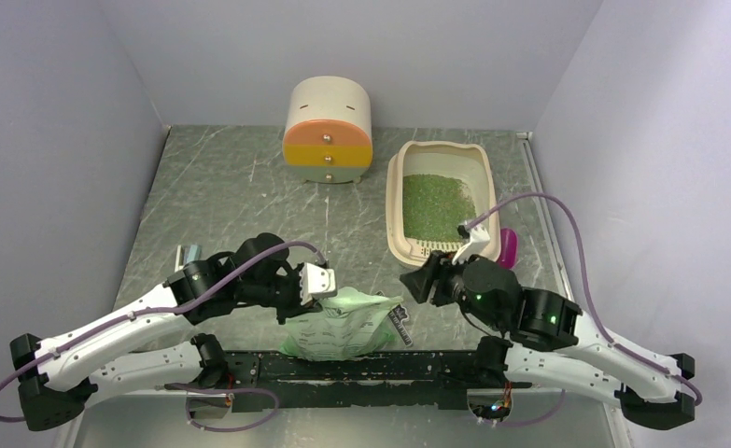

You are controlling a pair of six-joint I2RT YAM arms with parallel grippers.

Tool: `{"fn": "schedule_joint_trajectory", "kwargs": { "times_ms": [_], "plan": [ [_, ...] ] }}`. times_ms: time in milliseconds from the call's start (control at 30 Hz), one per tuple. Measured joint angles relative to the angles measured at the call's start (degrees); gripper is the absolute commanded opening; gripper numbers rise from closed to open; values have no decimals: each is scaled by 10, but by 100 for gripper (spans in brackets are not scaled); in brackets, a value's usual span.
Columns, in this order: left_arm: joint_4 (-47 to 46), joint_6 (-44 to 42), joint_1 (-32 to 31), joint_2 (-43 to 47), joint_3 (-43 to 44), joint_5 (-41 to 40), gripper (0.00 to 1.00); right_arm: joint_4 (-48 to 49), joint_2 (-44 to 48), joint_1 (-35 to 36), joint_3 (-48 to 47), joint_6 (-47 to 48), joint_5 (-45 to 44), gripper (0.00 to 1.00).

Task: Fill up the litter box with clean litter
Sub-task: Close the cat litter bag at the center of the board, then pick up the clamp at the center of the board.

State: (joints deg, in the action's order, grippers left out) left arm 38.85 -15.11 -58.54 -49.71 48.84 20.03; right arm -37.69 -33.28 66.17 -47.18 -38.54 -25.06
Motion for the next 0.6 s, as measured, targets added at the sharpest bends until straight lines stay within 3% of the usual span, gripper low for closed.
{"fn": "schedule_joint_trajectory", "kwargs": {
  "times_ms": [100,233,433,600],
  "plan": [
    [0,5,0,3,0,-3,5,-50,23,0,49,-129,-5,57],
    [1,10,0,5,0,-4,5,-65,31,0,141,-222,10,61],
    [0,10,0,-3,2,-4,5,-16,-6,-12,221,-258,27,63],
    [-1,12,0,-13,5,-7,5,65,-71,-97,240,-227,86,60]
  ]
}}
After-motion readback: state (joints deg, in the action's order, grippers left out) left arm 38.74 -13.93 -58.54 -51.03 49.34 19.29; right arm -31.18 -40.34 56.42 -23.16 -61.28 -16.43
